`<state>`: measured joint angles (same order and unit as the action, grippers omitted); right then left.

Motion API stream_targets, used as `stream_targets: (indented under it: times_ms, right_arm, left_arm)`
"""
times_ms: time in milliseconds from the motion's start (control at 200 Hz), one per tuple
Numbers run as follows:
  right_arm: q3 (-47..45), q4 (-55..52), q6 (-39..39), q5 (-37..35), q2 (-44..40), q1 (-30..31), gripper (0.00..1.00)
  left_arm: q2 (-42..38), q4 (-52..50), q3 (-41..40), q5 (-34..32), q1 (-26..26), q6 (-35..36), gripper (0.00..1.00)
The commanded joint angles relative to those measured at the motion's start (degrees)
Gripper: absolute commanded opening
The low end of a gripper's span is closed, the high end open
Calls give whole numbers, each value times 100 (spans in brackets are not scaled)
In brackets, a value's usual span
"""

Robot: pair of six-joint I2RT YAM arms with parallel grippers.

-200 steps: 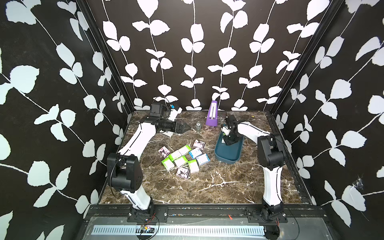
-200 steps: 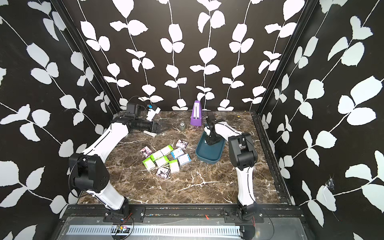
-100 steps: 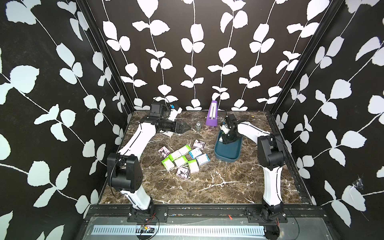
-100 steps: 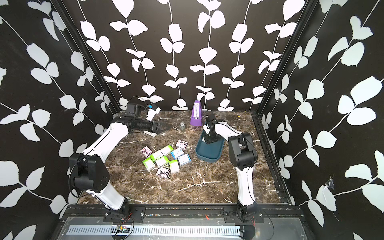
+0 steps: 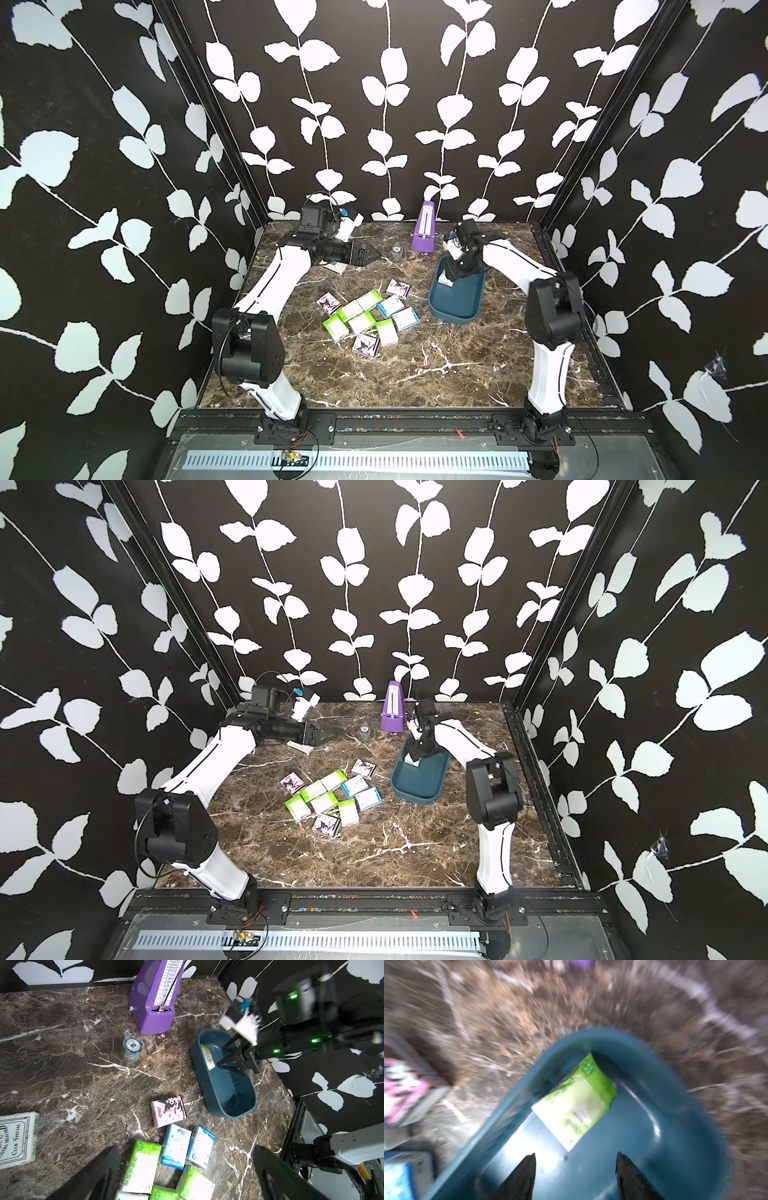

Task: Put the pocket tissues into the storage box
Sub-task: Pick up the pocket tissues from the center of the board.

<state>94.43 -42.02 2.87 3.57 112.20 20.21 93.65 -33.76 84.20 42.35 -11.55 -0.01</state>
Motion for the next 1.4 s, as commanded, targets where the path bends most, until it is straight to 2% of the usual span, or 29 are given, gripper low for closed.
stream_targets:
  times_ms: [0,175,375,595,855,1396]
  right_arm:
    - [-145,65,297,-338,-727,361,65]
    - [-704,694,241,35,-1063,1086,71]
    - [-214,965,-7,619,-305,1481,74]
    - [857,591,53,1155,893,1622,76]
    - [1859,212,111,1155,1771,1706,77]
    - [2729,-489,292,1118,2559,1741,77]
  left_arm:
    - [-567,236,-107,-169,-31,-211,99]
    - [-888,367,-443,-356,-40,-331,99]
    - [-804,767,-585,-377,-40,-508,99]
    - [-586,1049,-593,-217,-53,-567,99]
    - [-498,936,-580,-212,-67,-454,99]
    - [-556,971,-621,-291,-67,-399,99]
